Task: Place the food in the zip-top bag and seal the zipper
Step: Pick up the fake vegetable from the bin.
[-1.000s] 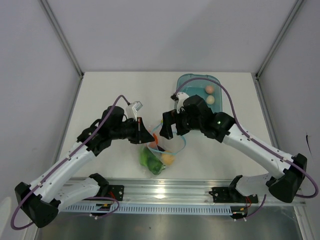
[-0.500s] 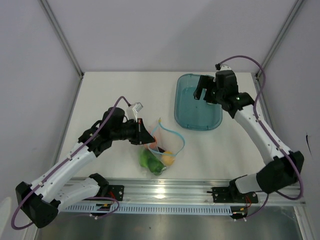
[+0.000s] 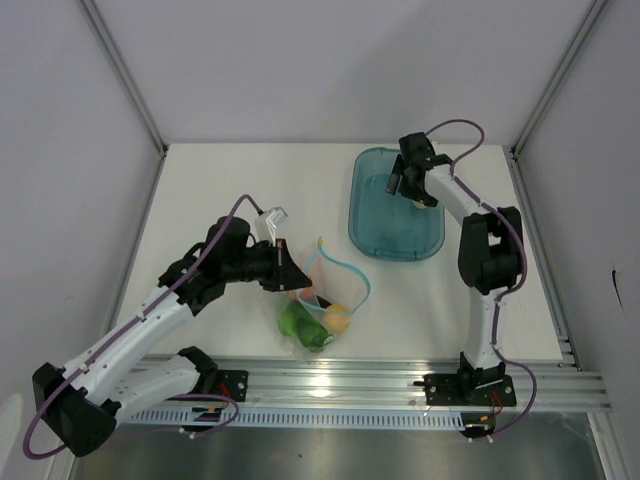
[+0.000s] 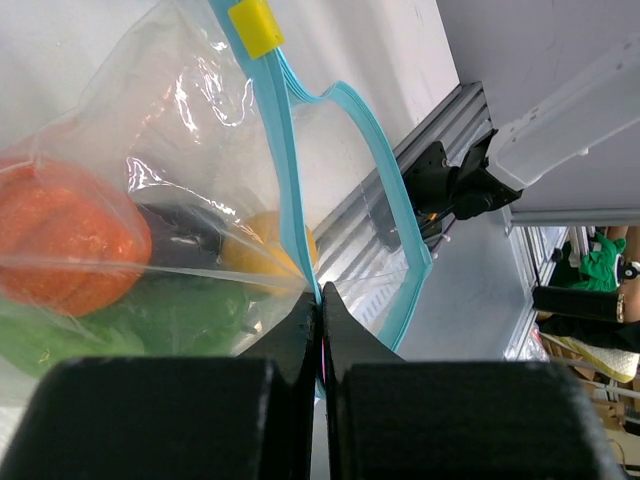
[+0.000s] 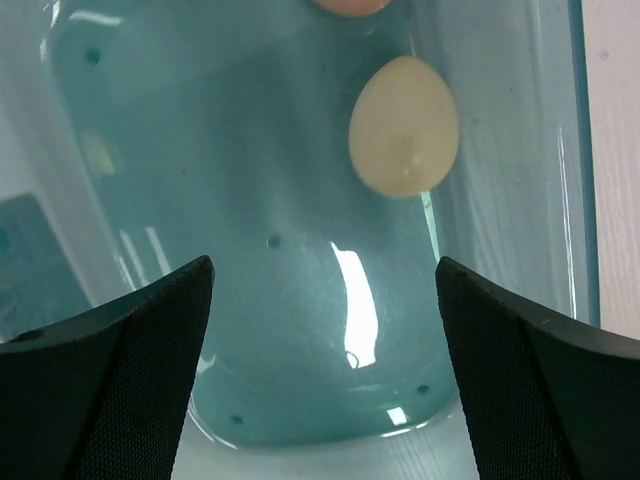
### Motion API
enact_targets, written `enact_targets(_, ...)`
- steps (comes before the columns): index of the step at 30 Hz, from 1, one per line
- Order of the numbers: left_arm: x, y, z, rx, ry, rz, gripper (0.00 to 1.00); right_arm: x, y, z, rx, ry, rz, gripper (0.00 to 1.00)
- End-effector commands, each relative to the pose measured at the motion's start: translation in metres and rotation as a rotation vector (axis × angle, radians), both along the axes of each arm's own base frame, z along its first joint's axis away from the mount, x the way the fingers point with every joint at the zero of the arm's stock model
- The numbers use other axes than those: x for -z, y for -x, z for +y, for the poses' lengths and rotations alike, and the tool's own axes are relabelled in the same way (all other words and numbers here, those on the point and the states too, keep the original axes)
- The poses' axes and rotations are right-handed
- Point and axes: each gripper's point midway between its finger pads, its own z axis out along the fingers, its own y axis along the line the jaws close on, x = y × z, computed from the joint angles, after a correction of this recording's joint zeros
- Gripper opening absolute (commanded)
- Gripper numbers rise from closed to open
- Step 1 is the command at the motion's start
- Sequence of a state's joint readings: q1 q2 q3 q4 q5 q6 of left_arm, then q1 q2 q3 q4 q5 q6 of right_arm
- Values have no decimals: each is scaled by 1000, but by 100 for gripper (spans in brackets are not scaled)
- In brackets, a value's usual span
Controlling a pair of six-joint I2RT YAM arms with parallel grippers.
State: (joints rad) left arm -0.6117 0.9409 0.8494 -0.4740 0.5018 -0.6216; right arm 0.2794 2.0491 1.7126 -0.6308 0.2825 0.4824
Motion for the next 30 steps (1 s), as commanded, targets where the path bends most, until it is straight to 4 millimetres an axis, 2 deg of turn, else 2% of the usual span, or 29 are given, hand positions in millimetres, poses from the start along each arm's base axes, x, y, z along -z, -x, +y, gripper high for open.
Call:
enact_targets(1,-6,-1,-5,19,41,-12,0,-14,-25,-14,137,58,-51,93)
enact_targets(4,-3,0,-7,28,45,-7,1,1,-33,-17,167,96,-31,93)
enact_targets(13,4,-1,-9,48,37,-3,1,4,-42,-26,216,168,-33,93)
enact_targets(22,5,-1,-9,60,36,-14,1,21,-47,-29,236,187,-11,93)
enact_targets(30,8,-1,-7,59,28,-17,1,34,-49,-33,248,206,13,85)
